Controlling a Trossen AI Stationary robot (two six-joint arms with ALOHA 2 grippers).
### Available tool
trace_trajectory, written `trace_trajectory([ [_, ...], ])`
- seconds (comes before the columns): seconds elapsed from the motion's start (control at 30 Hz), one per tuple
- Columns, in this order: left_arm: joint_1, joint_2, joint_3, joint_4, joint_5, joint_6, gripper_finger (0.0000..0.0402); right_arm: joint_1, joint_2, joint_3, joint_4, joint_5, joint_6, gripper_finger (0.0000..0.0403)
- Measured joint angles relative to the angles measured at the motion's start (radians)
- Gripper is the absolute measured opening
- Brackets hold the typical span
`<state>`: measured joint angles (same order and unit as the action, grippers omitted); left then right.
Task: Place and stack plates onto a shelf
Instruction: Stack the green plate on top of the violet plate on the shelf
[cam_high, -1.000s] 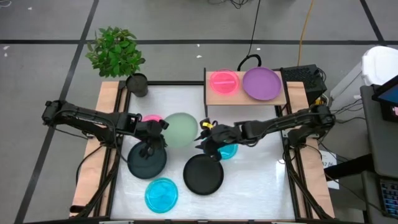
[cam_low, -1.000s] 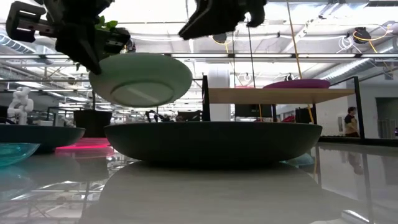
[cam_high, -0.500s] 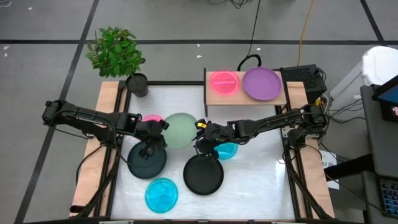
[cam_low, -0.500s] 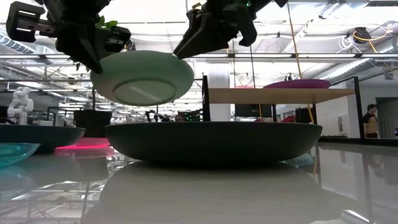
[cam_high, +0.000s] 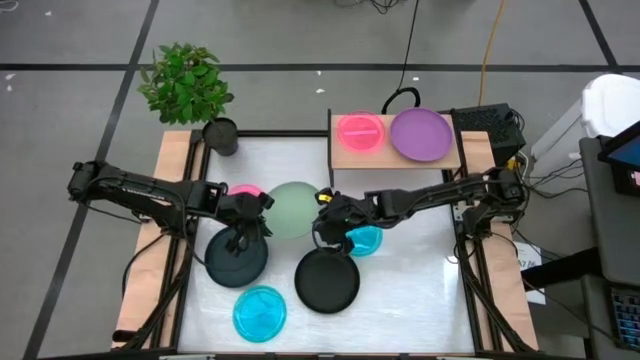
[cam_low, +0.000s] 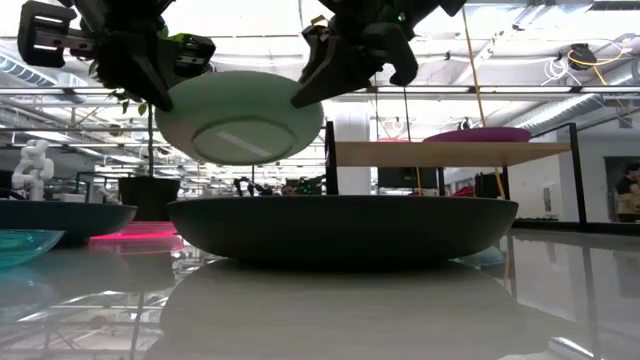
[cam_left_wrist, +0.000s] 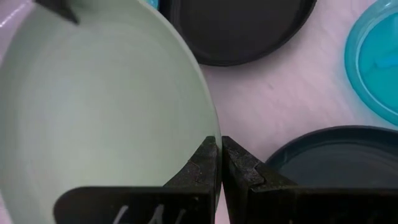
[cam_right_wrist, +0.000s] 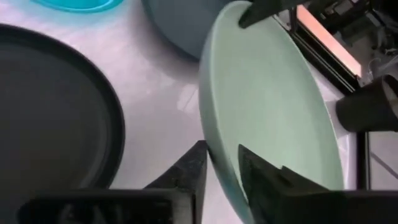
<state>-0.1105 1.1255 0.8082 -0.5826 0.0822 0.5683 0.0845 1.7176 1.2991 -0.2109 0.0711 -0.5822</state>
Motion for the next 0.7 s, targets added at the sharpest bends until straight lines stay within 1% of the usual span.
trace_trajectory([
  [0.13,0.002,0.000,0.000,0.007,-0.010,0.015,0.0008,0.001,0.002,-0.002,-0.022,-0.026,-0.025,0.0014],
  [0.2,0.000,0.000,0.000,0.017,-0.032,0.015,0.0013,0.001,0.002,-0.002,-0.028,-0.038,-0.028,0.0009],
  [0.4,0.003,0.000,-0.001,0.063,-0.210,-0.011,0.0050,0.000,0.002,-0.003,-0.045,-0.017,-0.024,0.0003],
  [0.53,0.008,0.000,0.000,0.088,-0.235,0.002,0.0088,0.000,0.002,-0.003,-0.043,-0.014,-0.018,0.0002],
  [0.7,0.003,0.000,-0.003,0.169,-0.239,-0.003,0.0161,0.000,0.000,0.000,0.001,0.008,-0.019,0.0001],
])
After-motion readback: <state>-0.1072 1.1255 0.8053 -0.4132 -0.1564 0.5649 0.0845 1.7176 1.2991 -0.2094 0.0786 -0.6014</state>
